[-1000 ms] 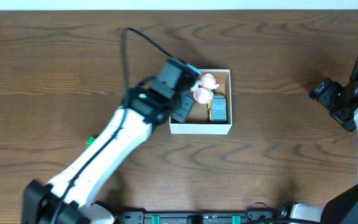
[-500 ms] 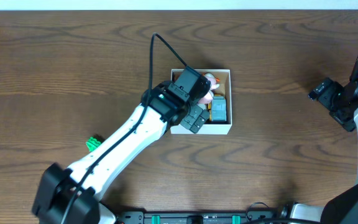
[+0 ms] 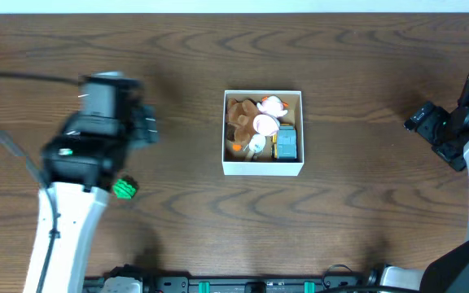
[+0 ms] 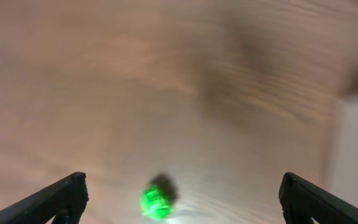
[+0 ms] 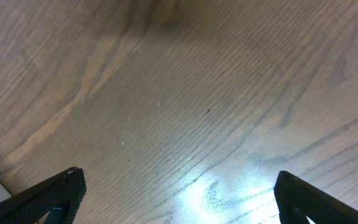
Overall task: Pack container
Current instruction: 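Carry the rattle drum with the left gripper and drop it into the box, then move the left gripper to the green toy and grasp it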
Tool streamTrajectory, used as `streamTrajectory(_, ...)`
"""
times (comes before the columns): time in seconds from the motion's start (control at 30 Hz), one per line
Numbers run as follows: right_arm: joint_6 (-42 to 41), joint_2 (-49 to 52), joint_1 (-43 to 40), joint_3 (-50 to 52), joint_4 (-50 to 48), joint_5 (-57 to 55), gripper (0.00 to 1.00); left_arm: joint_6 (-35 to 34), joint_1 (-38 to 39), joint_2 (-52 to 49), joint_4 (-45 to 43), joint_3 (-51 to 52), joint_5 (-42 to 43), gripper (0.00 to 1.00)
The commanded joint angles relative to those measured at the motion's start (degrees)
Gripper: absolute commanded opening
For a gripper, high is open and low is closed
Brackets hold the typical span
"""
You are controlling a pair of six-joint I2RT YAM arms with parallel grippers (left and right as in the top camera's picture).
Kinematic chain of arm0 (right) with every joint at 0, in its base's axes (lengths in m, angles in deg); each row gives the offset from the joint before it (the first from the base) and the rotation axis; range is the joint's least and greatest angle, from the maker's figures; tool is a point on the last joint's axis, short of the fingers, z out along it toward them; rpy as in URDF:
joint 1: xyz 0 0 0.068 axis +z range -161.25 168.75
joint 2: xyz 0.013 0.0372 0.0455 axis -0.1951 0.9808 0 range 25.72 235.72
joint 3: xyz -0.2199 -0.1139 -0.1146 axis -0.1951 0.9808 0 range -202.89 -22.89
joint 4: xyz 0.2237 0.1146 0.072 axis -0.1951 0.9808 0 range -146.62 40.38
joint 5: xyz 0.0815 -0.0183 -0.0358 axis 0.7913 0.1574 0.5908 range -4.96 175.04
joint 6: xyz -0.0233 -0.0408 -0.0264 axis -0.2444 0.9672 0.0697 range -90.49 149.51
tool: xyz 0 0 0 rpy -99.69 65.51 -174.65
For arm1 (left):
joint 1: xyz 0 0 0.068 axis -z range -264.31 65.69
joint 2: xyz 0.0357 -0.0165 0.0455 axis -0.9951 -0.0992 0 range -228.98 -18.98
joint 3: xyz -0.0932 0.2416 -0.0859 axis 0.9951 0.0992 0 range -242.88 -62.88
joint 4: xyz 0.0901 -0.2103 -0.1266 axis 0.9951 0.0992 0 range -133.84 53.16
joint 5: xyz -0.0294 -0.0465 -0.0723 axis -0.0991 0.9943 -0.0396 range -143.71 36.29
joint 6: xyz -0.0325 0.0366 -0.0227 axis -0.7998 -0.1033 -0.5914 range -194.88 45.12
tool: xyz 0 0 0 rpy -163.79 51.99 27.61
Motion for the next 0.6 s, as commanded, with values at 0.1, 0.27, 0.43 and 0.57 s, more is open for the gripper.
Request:
streamTrajectory(0.1, 0.61, 0.39, -0.09, 0.22, -0.02, 0.02, 0.99, -5.03, -12.72, -3.87, 0.33, 4.37, 8.72, 0.98)
streamTrajectory(0.27, 0.61, 0.39, -0.09, 0.22, -0.24, 0.02, 0.99, -9.70, -15.21, -10.16, 0.31, 8.79, 13.14, 0.98)
streamTrajectory(0.43, 0.61, 0.39, -0.09, 0.22, -0.50, 0.09, 0.99, -16.52, -15.19, -16.24, -1.27, 12.98, 14.75, 0.98)
streamTrajectory(0.57, 0.61, 0.39, -0.09, 0.22, -0.63, 0.50, 0.99, -18.93, -15.19, -20.28, -3.93, 15.65, 16.74, 0.98)
